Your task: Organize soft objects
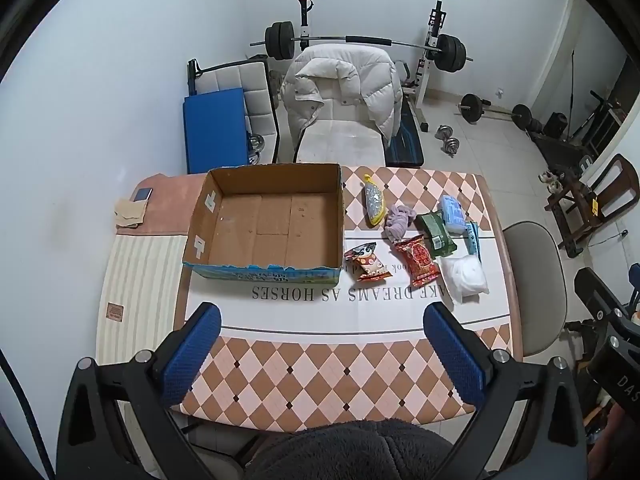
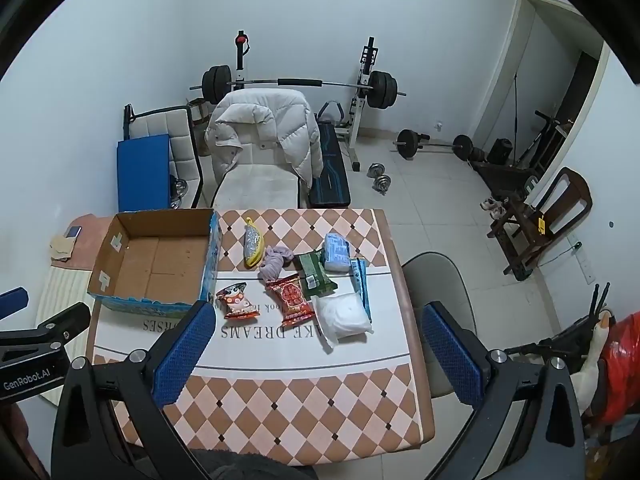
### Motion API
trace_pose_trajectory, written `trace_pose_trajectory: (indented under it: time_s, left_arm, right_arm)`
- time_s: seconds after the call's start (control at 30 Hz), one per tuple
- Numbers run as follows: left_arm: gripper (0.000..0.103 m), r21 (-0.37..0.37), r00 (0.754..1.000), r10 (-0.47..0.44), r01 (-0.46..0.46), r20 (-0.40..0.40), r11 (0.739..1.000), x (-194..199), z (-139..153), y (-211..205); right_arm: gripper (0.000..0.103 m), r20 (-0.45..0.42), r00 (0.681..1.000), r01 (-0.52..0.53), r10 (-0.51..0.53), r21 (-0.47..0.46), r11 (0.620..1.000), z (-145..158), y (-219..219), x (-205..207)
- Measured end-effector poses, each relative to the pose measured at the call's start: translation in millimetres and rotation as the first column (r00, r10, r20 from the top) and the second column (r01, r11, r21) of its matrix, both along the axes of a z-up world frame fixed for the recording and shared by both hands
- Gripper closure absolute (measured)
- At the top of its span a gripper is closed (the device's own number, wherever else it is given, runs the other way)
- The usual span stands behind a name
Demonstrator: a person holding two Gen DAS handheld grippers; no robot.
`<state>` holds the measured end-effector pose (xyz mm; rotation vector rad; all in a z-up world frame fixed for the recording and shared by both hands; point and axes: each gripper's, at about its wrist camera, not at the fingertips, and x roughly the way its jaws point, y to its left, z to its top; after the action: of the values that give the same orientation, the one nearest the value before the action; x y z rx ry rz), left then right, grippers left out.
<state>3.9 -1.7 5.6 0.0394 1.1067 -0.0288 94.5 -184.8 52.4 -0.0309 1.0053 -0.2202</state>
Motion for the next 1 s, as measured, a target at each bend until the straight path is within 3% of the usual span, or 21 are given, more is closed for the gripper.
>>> trace_pose_trajectory:
  time_s: [1.0]
  left_arm:
    - [0.0,-0.022,0.997,-0.036,0.038,0.068,0.999,-6.8,16.4,-5.2]
  right_arm:
    - [0.0,0.025,1.0,0.008,-0.008,0.02,1.0,20.4,-5.9,4.5]
